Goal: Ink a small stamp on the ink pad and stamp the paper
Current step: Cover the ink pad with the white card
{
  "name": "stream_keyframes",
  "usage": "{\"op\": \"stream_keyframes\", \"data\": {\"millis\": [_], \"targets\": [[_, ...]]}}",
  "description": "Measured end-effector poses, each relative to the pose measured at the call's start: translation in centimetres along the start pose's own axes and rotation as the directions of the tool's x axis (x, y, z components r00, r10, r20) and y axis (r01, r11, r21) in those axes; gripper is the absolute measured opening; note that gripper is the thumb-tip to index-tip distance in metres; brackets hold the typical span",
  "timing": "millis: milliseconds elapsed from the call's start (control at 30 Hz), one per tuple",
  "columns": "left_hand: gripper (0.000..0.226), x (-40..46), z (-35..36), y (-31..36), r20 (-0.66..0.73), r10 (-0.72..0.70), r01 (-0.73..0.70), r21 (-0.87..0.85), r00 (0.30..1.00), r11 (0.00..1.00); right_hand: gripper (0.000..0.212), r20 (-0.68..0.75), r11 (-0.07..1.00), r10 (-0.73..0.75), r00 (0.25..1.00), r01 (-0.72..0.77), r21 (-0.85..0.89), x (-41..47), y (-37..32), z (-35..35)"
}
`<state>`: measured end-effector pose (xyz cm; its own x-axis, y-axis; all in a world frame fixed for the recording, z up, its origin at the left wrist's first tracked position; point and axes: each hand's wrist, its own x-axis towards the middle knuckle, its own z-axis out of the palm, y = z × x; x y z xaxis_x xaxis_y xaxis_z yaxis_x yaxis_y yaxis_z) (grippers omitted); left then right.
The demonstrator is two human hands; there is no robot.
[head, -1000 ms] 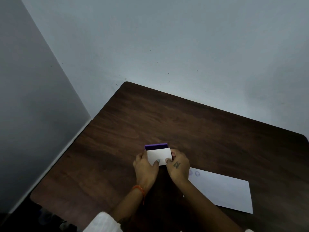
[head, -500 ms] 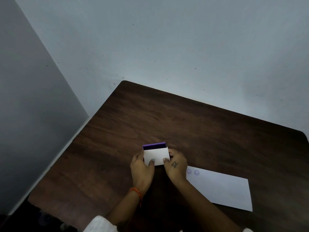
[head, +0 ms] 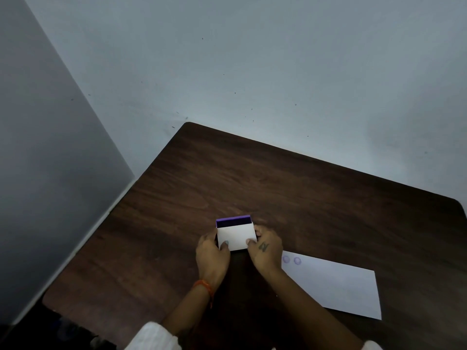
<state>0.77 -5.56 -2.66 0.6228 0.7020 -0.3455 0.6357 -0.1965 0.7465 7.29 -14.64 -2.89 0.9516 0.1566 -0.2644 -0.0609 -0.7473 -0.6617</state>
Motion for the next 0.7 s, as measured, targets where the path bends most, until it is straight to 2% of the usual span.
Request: {"op": "stream_keyframes", "data": {"millis": [700], "targets": [[0.033, 2.3, -0.6, -0.6, -0.051, -0.055, 0.053, -0.036, 0.997, 0.998, 0.041, 0.072, 0.993, -0.04, 0.997, 0.048, -0.105, 1.4, -0.2, -0.5]]}}
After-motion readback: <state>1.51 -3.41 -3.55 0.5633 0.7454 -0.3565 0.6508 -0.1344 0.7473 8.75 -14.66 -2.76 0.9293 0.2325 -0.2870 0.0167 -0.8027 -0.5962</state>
